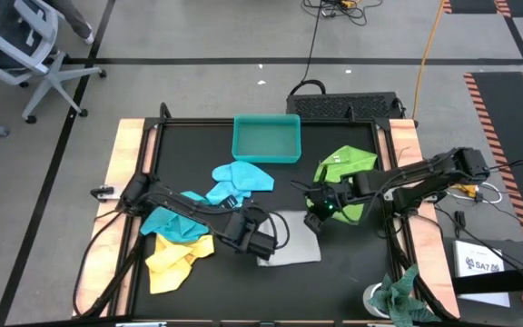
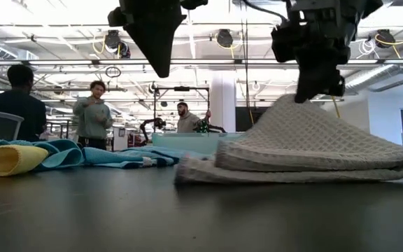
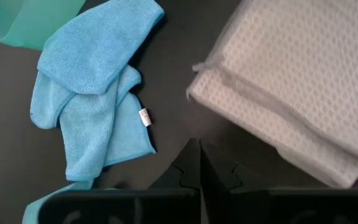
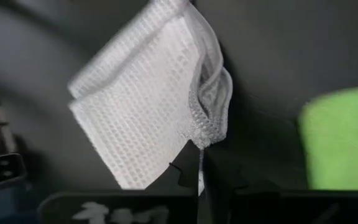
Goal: Fold microfiber towels
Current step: Fold the gray microfiber towel
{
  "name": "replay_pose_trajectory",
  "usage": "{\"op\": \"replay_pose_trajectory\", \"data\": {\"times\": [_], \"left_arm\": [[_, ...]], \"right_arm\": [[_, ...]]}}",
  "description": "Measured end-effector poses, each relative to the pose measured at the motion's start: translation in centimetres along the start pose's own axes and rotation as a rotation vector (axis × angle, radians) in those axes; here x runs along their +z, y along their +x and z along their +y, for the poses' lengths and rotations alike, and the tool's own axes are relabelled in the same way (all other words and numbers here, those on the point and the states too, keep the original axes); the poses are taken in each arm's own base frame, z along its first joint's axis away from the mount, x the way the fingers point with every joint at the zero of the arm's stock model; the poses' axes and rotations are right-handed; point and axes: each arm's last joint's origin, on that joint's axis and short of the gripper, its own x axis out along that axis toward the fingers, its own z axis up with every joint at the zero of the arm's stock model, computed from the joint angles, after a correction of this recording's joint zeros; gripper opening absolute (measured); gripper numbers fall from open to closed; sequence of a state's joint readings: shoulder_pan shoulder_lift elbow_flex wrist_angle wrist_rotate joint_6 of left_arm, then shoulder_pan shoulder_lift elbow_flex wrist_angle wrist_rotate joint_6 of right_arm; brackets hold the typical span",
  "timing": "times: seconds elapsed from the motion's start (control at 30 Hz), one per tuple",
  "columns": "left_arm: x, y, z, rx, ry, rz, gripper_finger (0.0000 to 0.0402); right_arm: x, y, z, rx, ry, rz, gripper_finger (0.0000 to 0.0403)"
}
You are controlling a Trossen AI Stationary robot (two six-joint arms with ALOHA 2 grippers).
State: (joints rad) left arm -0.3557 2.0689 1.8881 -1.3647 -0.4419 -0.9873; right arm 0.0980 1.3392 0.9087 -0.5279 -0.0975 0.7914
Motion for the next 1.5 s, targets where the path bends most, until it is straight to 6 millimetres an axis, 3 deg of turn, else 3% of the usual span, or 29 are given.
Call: {"op": "replay_pose_trajectory", "data": {"times": [0.4,0.63,0.83,1.03,1.23,1.5], "left_arm": [[-0.5,-0.3,-0.4,-0.008,0.036,0.000,0.0001],[-0.5,-0.3,-0.4,-0.002,0.049,-0.009,0.0001],[-0.4,-0.3,-0.3,0.001,0.053,-0.012,0.0001],[-0.4,-0.3,-0.3,0.001,0.052,-0.012,0.0001],[-0.6,-0.3,-0.3,0.008,0.058,-0.006,0.0001],[-1.1,-0.5,-0.1,0.039,0.067,0.021,0.0001]], "right_arm": [[0.5,-2.6,-2.0,-0.221,0.059,0.188,0.0000],[2.2,-3.0,-0.8,-0.155,0.056,0.115,0.0000],[4.3,-1.7,0.9,-0.143,-0.014,0.158,0.0000],[6.3,1.4,2.2,-0.157,-0.061,0.219,0.0000],[8.5,4.0,3.6,-0.075,-0.081,0.168,0.0000],[10.3,4.4,5.2,0.070,-0.073,0.024,0.0000]]}}
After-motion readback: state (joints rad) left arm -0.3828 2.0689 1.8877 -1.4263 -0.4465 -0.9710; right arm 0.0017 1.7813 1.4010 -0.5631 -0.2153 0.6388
